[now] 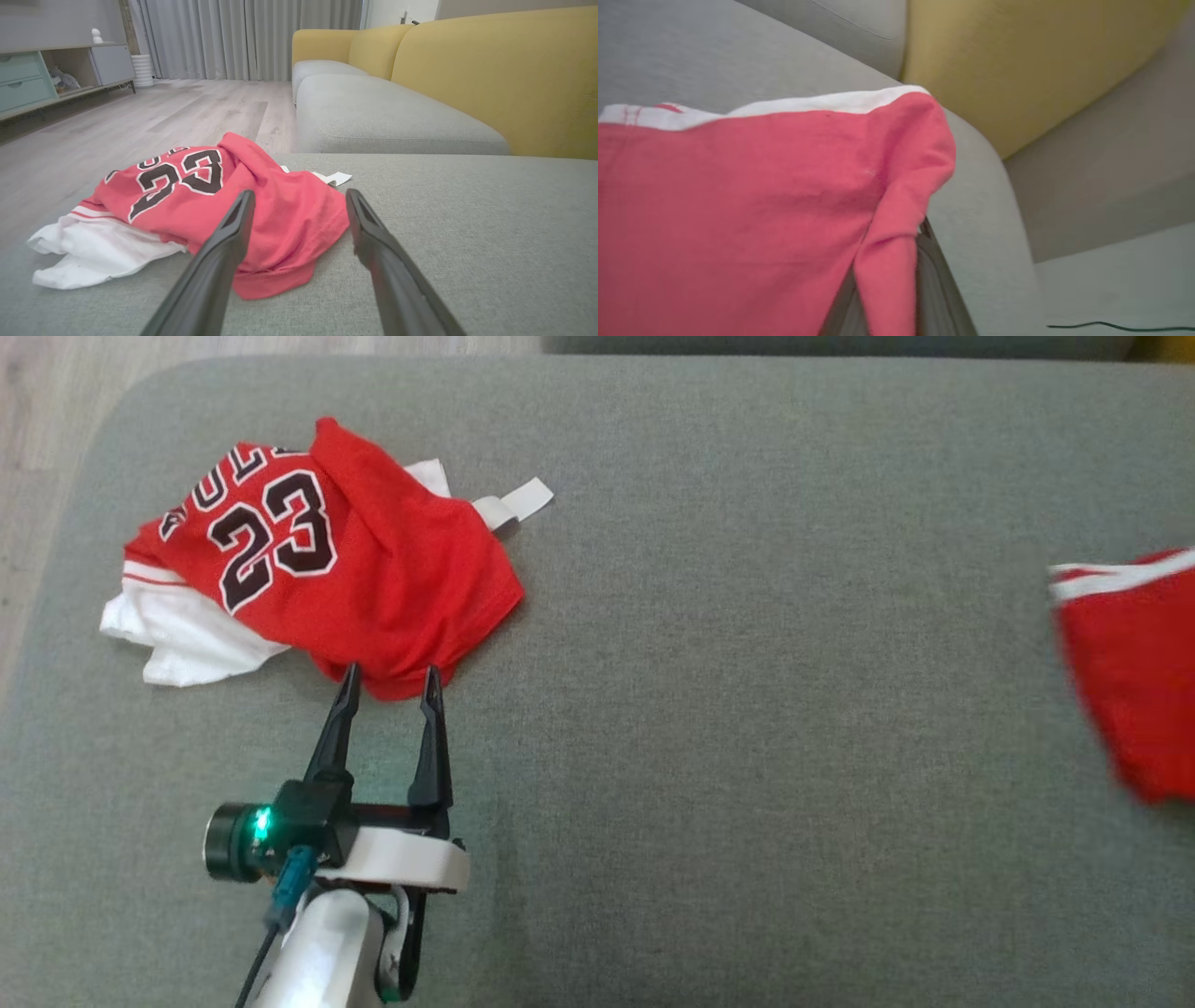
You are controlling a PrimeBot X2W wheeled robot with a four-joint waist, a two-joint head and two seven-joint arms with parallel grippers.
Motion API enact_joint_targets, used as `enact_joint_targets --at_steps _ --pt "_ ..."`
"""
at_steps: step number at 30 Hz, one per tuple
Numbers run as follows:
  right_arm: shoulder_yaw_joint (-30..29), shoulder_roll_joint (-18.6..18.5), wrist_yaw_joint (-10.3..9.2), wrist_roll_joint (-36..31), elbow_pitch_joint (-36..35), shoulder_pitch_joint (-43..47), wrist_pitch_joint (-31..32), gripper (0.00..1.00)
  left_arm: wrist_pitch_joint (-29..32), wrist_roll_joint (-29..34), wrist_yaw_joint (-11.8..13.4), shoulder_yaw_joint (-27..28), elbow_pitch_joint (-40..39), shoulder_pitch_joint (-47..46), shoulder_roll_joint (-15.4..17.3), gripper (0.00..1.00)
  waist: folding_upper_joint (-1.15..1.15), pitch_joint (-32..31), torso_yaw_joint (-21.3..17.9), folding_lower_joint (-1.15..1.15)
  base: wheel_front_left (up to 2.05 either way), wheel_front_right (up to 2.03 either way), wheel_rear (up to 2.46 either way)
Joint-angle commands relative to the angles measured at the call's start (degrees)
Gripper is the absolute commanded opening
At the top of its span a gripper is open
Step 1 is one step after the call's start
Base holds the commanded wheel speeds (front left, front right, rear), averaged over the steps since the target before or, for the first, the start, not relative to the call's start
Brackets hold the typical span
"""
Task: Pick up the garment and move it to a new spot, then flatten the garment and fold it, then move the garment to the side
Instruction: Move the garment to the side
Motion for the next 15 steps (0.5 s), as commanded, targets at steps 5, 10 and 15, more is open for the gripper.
enact_joint_targets --at_steps 5,10,15 --pt "-4.6 -6.2 0.2 -3.4 1.6 -3.3 1.6 0.0 -0.3 0.0 0.1 1.6 -2.3 -2.7 0.2 1.0 0.0 3.0 0.4 0.01 0.0 0.0 0.0" --pt "-11.9 -6.7 0.2 -7.5 2.2 -5.4 1.8 0.0 -0.3 -0.1 0.2 1.4 -3.2 -4.6 0.2 1.0 0.0 6.9 0.7 0.01 0.0 0.0 0.0" --pt "-14.6 -5.5 0.2 -8.8 1.8 -6.1 1.4 0.0 -0.3 0.1 0.2 1.2 -3.1 -5.6 0.2 1.0 0.0 8.0 0.5 0.01 0.0 0.0 0.0"
